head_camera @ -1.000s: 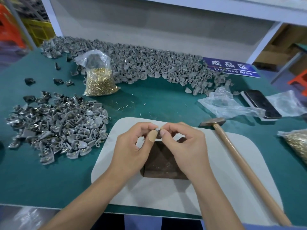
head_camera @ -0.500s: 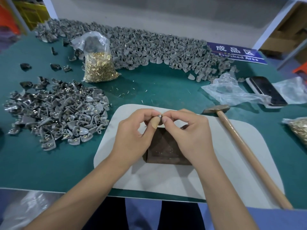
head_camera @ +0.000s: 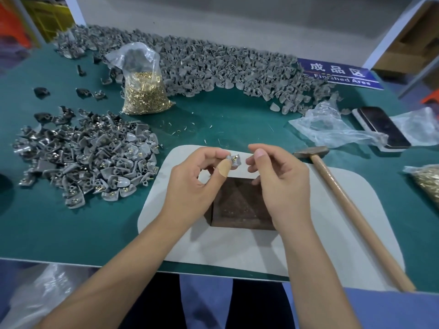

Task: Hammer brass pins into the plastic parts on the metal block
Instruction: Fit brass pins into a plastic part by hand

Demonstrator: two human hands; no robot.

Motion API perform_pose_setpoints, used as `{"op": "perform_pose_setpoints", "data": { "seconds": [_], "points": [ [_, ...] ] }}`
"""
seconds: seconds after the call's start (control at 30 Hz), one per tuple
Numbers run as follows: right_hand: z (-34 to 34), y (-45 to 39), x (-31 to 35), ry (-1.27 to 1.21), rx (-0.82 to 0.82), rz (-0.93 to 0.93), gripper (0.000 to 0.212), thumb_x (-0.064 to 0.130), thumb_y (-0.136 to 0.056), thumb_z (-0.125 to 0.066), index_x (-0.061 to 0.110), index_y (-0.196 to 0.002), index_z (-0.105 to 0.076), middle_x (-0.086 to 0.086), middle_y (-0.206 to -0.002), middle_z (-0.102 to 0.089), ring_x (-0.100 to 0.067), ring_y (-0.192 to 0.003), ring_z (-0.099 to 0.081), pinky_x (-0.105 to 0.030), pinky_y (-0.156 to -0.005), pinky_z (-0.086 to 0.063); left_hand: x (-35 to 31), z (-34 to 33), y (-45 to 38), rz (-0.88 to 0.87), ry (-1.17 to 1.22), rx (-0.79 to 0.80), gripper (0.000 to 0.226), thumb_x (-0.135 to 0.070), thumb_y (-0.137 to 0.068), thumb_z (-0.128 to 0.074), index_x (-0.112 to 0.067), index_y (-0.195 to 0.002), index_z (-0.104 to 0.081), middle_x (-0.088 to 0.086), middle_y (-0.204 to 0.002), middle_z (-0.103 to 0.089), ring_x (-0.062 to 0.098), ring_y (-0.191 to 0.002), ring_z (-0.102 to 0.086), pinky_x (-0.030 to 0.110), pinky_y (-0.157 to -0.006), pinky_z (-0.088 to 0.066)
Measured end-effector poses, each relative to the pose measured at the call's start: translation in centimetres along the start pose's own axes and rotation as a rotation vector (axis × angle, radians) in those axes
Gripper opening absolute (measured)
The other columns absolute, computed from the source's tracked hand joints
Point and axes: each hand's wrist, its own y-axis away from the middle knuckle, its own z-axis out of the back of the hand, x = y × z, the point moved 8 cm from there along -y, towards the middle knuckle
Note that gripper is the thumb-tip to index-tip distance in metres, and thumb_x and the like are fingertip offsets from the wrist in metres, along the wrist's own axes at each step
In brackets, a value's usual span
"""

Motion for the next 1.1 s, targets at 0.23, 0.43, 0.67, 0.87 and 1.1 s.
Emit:
{"op": "perform_pose_setpoints", "data": {
  "seconds": [0.23,0.43,0.67,0.87,1.1],
  "points": [
    [9.1,0.0,-1.0,0.383,-0.32,0.017,0.02,0.032,-0.1,-0.058,0.027,-0.11,-0.074,0.006,-0.105,-0.072,-0.018,-0.101,-0.064,-0.037,-0.087,-0.053,-1.6,-0.7,0.8,-0.058,-0.28,0.161,0.007,-0.03,-0.095,-0.068,-0.037,-0.097,-0.068,-0.019,-0.102,-0.066,0.011,-0.109,-0.057,0.016,-0.092,-0.038],
    [13.5,0.3,-5.5,1.044,-0.138,-0.256,0.038,0.031,-0.1,-0.059,0.017,-0.134,-0.062,-0.016,-0.131,-0.057,-0.039,-0.124,-0.046,-0.046,-0.098,-0.037,-2.9,-3.5,1.8,-0.044,-0.543,0.262,0.006,-0.03,-0.092,-0.071,-0.036,-0.092,-0.068,-0.019,-0.096,-0.064,0.016,-0.102,-0.053,0.044,-0.095,-0.043],
    [14.3,-0.2,-5.1,1.11,-0.064,-0.241,0.023,0.026,-0.106,-0.048,0.015,-0.118,-0.063,-0.013,-0.12,-0.053,-0.039,-0.102,-0.055,-0.042,-0.077,-0.037,-4.1,-4.2,2.4,-0.098,-0.721,0.272,0.006,-0.029,-0.094,-0.068,-0.026,-0.096,-0.073,-0.009,-0.097,-0.064,0.022,-0.099,-0.055,0.045,-0.087,-0.046],
    [14.8,0.5,-1.5,0.887,-0.03,-0.099,0.023,0.034,-0.108,-0.042,0.019,-0.117,-0.057,-0.006,-0.106,-0.06,-0.032,-0.088,-0.057,-0.041,-0.069,-0.038,-4.6,-2.9,1.8,-0.07,-0.834,0.226,0.009,-0.027,-0.095,-0.067,-0.021,-0.097,-0.073,-0.006,-0.103,-0.063,0.023,-0.102,-0.056,0.042,-0.087,-0.046],
    [10.9,2.5,0.8,0.373,0.335,-0.075,0.012,0.042,-0.102,-0.058,0.049,-0.102,-0.067,0.006,-0.061,-0.047,-0.012,-0.054,-0.038,-0.029,-0.054,-0.035,-4.3,-2.8,2.5,-0.016,-0.832,0.233,0.013,-0.023,-0.1,-0.061,-0.016,-0.101,-0.071,-0.001,-0.108,-0.062,0.024,-0.107,-0.053,0.043,-0.085,-0.046]
  ]
}}
